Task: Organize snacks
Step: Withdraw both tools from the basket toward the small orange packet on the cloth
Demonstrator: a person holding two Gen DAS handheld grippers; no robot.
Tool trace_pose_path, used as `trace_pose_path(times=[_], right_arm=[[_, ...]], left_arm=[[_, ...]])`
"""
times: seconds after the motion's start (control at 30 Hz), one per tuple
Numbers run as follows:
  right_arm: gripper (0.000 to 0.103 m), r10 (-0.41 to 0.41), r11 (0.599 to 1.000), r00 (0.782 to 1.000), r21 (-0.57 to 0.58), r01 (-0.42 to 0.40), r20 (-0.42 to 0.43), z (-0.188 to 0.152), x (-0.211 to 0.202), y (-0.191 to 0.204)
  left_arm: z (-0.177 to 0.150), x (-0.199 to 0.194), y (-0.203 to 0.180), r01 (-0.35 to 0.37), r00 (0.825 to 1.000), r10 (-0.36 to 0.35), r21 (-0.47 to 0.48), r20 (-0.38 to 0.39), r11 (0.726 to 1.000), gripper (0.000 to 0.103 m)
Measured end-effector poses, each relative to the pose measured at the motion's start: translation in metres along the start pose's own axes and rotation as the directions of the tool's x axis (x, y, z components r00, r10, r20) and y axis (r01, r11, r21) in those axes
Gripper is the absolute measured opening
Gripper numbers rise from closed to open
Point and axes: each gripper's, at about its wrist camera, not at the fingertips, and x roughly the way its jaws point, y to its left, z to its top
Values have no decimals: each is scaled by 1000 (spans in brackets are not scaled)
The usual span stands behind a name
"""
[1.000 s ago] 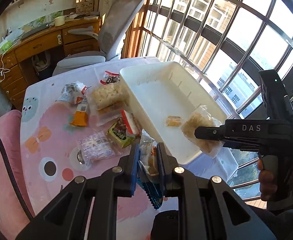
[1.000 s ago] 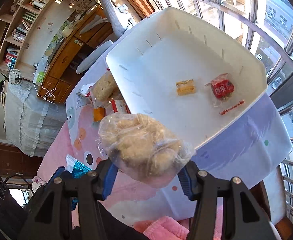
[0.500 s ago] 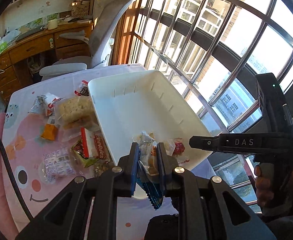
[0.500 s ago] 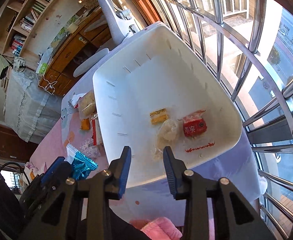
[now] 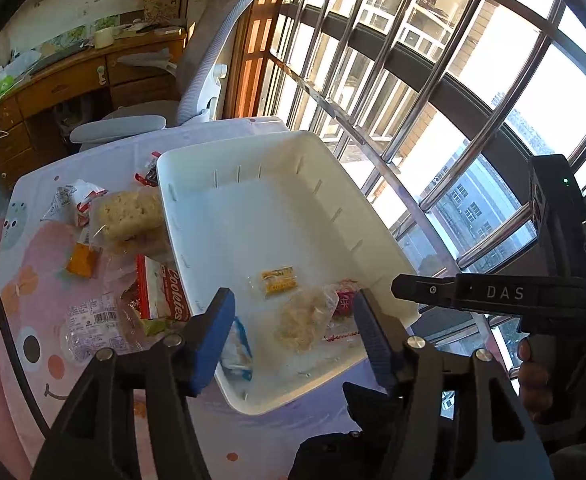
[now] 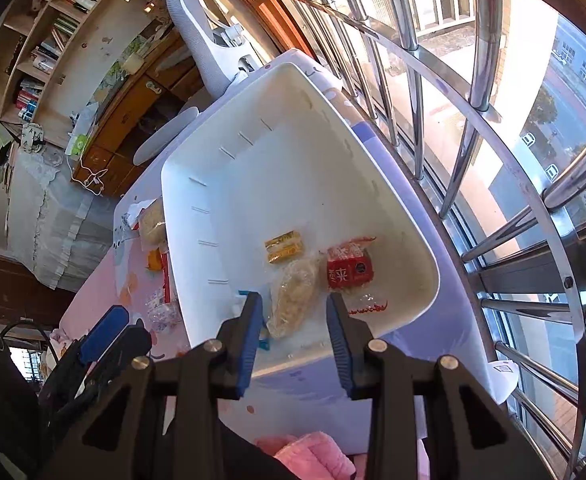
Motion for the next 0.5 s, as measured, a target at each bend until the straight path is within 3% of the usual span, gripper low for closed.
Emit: trace_pose_path(times=[0.13, 0.5], right_arm=[[33, 4, 1000, 1000, -5, -4, -15, -1, 4, 3], [33, 5, 1000, 999, -9, -6, -47, -16, 14, 17]], left_arm=[[-5, 0, 4, -26, 999, 26, -15, -24, 1000, 75], [-26, -15, 23, -82, 995, 79, -44, -52, 996, 86]])
